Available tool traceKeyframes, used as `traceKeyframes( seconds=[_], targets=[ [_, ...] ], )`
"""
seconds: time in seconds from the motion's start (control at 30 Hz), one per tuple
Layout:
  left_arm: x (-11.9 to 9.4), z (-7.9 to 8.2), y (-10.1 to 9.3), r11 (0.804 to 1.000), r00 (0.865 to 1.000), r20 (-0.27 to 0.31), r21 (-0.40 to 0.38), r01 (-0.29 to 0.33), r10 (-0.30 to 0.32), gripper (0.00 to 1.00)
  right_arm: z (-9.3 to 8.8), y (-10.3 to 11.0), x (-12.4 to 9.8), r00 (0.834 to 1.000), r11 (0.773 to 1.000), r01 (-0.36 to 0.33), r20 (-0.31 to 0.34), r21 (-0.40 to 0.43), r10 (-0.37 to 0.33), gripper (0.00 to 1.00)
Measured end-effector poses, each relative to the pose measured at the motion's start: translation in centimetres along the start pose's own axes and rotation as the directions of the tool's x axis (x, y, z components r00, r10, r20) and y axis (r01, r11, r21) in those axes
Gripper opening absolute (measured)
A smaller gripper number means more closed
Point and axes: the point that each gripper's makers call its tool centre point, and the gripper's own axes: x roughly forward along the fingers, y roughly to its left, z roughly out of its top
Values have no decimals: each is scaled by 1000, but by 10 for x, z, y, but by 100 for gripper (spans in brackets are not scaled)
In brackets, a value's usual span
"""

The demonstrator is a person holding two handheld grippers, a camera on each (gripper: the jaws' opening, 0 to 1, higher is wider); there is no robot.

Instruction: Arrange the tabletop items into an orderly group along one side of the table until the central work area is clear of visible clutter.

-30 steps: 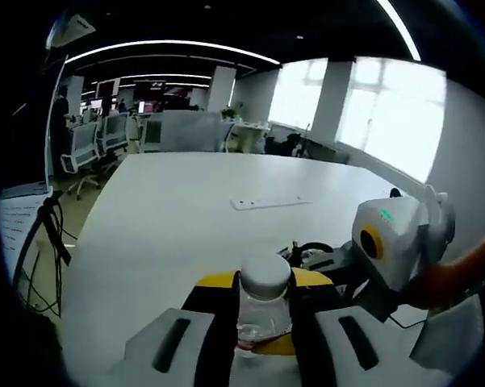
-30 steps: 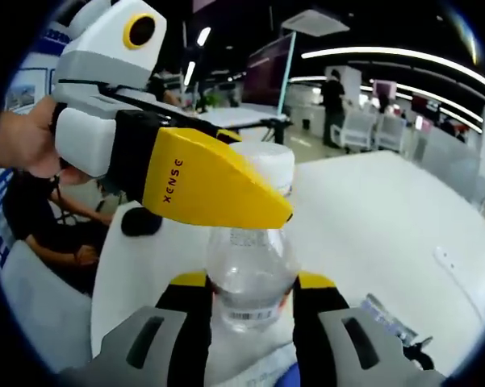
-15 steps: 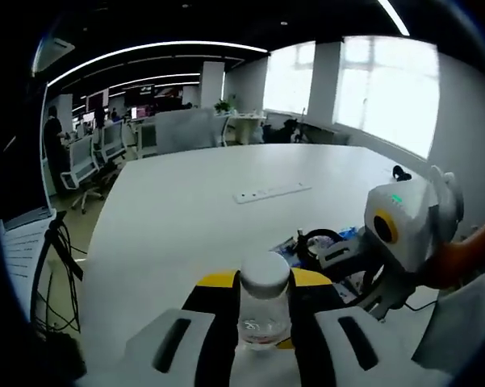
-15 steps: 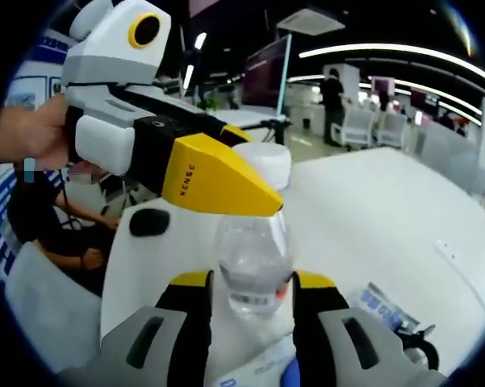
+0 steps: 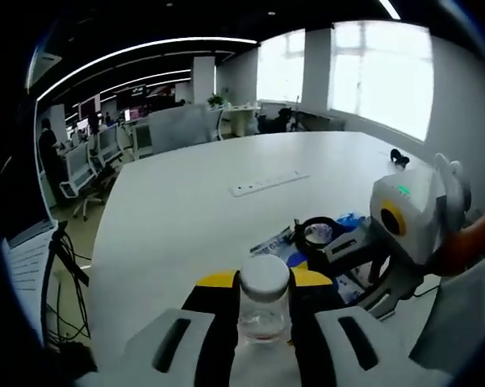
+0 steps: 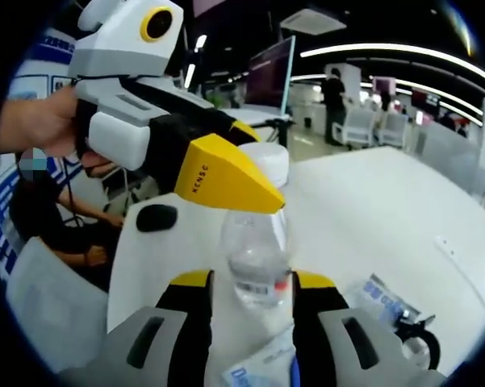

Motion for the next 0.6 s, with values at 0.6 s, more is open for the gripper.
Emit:
traceKeyframes(
  seconds=[0.6],
  targets=[
    [-8,-5,3,990,998,-40,135,-46,51,24,-2,20,-4,1000,1000,-21,-2,-17,21,35]
  ],
)
